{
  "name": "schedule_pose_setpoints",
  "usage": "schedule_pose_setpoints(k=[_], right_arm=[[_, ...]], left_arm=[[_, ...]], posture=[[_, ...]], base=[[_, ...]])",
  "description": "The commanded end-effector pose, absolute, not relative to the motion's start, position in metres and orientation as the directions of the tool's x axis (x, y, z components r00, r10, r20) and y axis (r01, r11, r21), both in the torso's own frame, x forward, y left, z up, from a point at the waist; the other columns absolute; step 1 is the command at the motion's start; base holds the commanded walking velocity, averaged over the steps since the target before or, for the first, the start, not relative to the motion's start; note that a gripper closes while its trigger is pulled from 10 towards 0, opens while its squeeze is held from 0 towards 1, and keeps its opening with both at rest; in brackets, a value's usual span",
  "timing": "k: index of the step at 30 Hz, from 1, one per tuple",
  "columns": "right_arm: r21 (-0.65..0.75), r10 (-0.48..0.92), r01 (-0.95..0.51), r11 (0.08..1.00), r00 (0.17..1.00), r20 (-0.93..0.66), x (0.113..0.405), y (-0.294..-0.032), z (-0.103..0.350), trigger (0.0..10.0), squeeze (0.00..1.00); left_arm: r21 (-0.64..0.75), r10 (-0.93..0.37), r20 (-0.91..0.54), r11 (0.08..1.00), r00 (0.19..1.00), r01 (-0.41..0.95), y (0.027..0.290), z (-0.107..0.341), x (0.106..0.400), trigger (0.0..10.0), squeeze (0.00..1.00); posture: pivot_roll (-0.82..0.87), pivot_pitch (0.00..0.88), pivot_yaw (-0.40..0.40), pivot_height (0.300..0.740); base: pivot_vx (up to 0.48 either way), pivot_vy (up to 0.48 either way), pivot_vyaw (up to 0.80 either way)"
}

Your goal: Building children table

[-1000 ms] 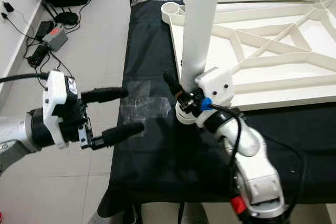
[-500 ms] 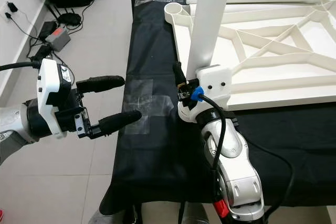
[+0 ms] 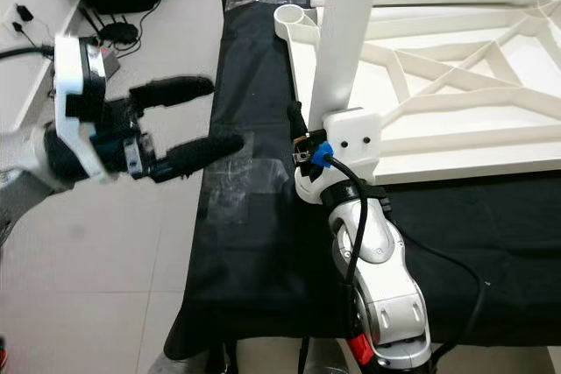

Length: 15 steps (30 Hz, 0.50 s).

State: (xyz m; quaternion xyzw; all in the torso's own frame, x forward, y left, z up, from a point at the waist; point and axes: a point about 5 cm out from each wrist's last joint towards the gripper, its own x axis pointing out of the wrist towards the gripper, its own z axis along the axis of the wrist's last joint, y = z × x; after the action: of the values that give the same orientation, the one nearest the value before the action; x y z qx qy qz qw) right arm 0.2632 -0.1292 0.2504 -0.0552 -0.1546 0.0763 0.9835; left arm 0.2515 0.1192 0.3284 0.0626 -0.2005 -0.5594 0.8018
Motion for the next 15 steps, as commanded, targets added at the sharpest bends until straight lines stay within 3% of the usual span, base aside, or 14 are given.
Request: schedule_pose_setpoints(k=[1, 15], right_arm=[[-0.132, 0.112, -0.09, 0.987, 0.98, 0.167, 0.271, -0.138, 0.226, 10.0, 0.0], [-0.152, 0.175, -0.127, 0.98, 0.914, 0.365, 0.271, -0.135, 0.269, 10.0, 0.0]], left_arm=[[0.32, -0.923, 0.271, 0.355, 0.275, 0.878, 0.121, 0.33, 0.251, 10.0, 0.0], [0.276, -0.924, 0.273, 0.343, 0.269, 0.898, 0.115, 0.321, 0.254, 10.0, 0.0]], posture=[[0.07, 0.329, 0.092, 0.74], [0.05, 0.316, 0.099, 0.74]], base=[[0.0, 0.0, 0.0], [0.0, 0.0, 0.0]])
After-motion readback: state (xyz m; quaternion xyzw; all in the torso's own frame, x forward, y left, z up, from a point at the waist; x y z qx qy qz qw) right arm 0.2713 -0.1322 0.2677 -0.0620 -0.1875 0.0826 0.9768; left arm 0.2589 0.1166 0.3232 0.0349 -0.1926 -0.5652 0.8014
